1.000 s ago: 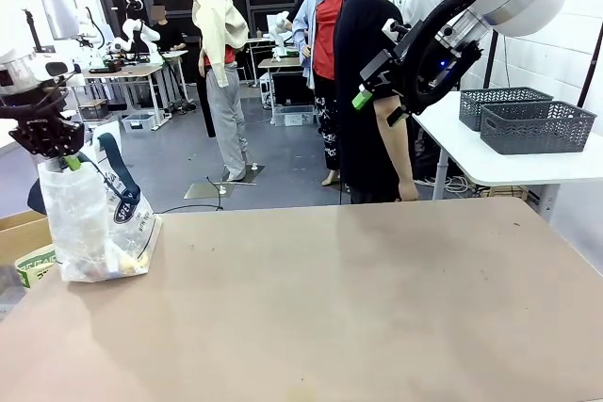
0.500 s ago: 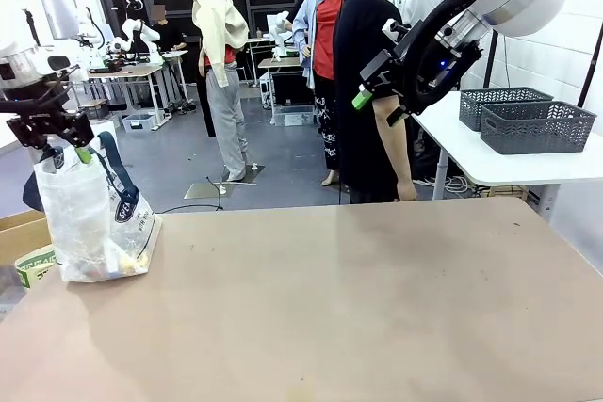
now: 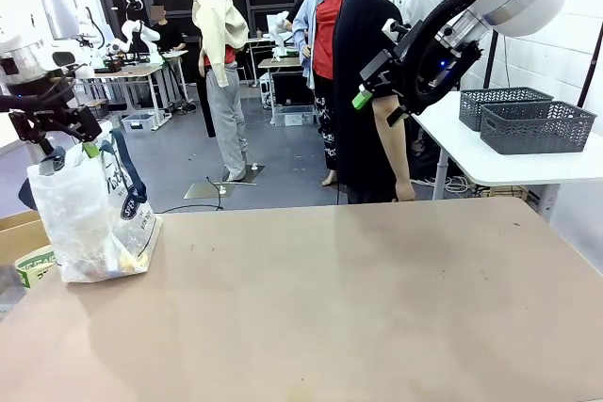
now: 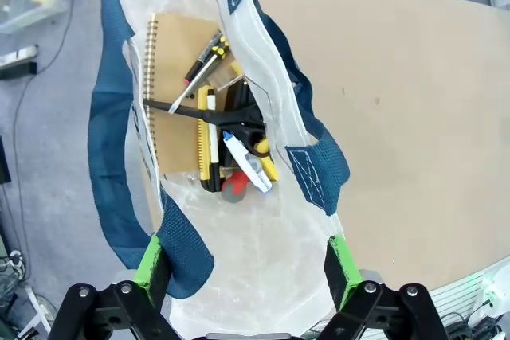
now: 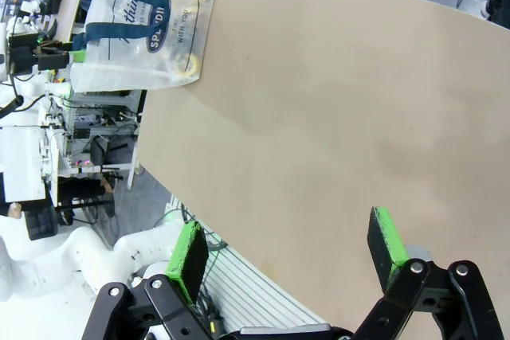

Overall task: Transfer purchased items from the store into the shopping bag.
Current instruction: Move the Reusable shopping bag to the right side of the table.

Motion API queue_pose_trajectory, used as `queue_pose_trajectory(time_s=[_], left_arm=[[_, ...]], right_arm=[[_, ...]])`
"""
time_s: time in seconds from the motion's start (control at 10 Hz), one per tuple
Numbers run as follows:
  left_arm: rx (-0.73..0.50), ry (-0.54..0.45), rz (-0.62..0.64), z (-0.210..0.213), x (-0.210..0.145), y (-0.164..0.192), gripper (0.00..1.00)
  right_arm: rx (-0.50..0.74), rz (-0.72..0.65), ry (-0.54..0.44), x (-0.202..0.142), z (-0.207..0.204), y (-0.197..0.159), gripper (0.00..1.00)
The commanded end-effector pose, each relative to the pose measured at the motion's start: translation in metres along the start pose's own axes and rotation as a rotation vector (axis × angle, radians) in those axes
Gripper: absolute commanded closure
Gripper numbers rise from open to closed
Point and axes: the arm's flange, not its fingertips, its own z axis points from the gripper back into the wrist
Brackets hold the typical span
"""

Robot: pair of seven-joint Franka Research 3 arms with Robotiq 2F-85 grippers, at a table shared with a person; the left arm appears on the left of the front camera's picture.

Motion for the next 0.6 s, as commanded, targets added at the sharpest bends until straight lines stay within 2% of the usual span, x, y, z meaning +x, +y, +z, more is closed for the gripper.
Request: queue_pose_trajectory(time_s=[0.0,0.2,0.5], left_arm=[[-0.036,0.027,-0.073,0.013,-0.006,-0.007,0.00],[-0.105,0.012,-0.200,0.030,-0.009,-0.019,0.00],[-0.296,-0.042,-0.477,0.045,-0.010,-0.035,0.00]], right_arm=[[-0.003,-0.013,-0.007,0.000,-0.001,0.001,0.00],[-0.003,-0.013,-0.007,0.000,-0.001,0.001,0.00],[-0.003,-0.013,-0.007,0.000,-0.001,0.001,0.00]])
